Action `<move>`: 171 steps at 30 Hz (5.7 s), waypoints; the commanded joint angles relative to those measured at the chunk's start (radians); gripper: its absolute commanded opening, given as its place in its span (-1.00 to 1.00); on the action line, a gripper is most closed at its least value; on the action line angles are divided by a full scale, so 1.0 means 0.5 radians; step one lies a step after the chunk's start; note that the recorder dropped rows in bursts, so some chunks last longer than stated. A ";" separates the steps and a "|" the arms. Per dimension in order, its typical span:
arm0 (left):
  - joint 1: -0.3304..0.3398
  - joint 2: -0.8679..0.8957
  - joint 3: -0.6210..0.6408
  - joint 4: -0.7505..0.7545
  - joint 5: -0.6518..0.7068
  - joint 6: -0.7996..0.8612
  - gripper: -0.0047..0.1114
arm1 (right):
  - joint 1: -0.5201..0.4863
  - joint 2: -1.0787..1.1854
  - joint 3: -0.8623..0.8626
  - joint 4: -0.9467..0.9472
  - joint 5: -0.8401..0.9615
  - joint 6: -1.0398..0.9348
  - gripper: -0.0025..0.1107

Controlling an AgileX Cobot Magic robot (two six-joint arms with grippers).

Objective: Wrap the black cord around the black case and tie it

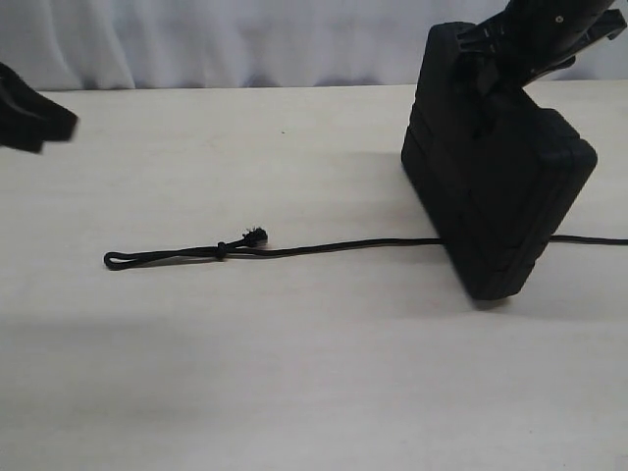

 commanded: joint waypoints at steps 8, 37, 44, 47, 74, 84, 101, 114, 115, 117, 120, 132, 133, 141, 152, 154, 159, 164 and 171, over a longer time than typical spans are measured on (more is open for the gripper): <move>-0.421 1.002 -0.017 -0.111 -0.653 0.993 0.02 | 0.002 -0.010 -0.014 -0.022 0.006 -0.014 -0.36; -0.663 1.804 -0.644 0.734 -0.461 0.253 -0.52 | 0.002 -0.010 -0.014 -0.008 0.007 -0.010 -0.36; -0.668 1.799 -0.667 0.601 -0.483 0.018 -0.92 | 0.002 -0.010 -0.014 -0.008 0.001 -0.010 -0.36; -0.668 1.799 -0.751 0.274 -0.490 -0.531 -0.92 | 0.002 -0.010 -0.014 -0.005 0.004 -0.010 -0.36; -0.643 1.582 -0.840 -0.368 -0.280 1.434 0.05 | 0.002 -0.010 -0.014 -0.005 0.021 -0.010 -0.36; -0.647 1.564 -0.797 0.252 -0.167 2.624 -0.26 | 0.002 -0.010 -0.014 -0.005 0.035 -0.010 -0.36; -0.964 1.768 -0.784 0.720 -0.501 2.624 -0.01 | 0.002 -0.010 -0.014 -0.013 0.008 -0.010 -0.36; -0.979 1.905 -0.779 0.565 -0.481 2.419 -0.51 | 0.002 -0.010 -0.014 -0.013 0.012 -0.010 -0.36; -0.979 1.910 -0.779 0.462 -0.485 2.359 -0.62 | 0.002 -0.010 -0.014 -0.013 0.012 -0.010 -0.36; -0.979 1.910 -0.779 0.303 -0.495 2.251 -0.77 | 0.002 -0.010 -0.014 -0.013 0.012 -0.014 -0.36; -0.979 1.910 -0.779 0.104 -0.530 2.086 -0.92 | 0.002 -0.010 -0.014 -0.013 0.012 -0.014 -0.36; -0.979 1.910 -0.783 -0.311 -0.853 1.180 -0.92 | 0.002 -0.010 -0.014 -0.013 0.012 -0.014 -0.36; -0.979 1.900 -0.783 -0.409 -0.909 1.175 -0.92 | 0.002 -0.010 -0.014 -0.013 0.012 -0.014 -0.36; -0.983 1.804 -0.783 -0.717 -1.415 1.175 -0.92 | 0.002 -0.010 -0.014 -0.013 0.012 -0.014 -0.36; -1.137 1.738 -0.962 -0.697 -1.867 1.176 -0.92 | 0.002 -0.010 -0.014 0.001 0.012 -0.014 -0.36; -1.159 1.738 -1.001 -0.697 -1.867 1.215 -0.92 | 0.002 -0.010 -0.014 0.001 0.012 -0.014 -0.36; -1.175 1.738 -1.018 -0.701 -1.862 1.228 -0.92 | 0.002 -0.010 -0.014 0.016 0.012 -0.014 -0.36; -1.209 1.743 -1.018 -0.711 -2.046 1.352 -0.92 | 0.002 -0.010 -0.014 0.052 0.016 -0.037 -0.36; -1.276 1.761 -1.018 -0.941 -2.589 2.218 -0.92 | 0.002 -0.010 -0.014 0.052 0.015 -0.037 -0.36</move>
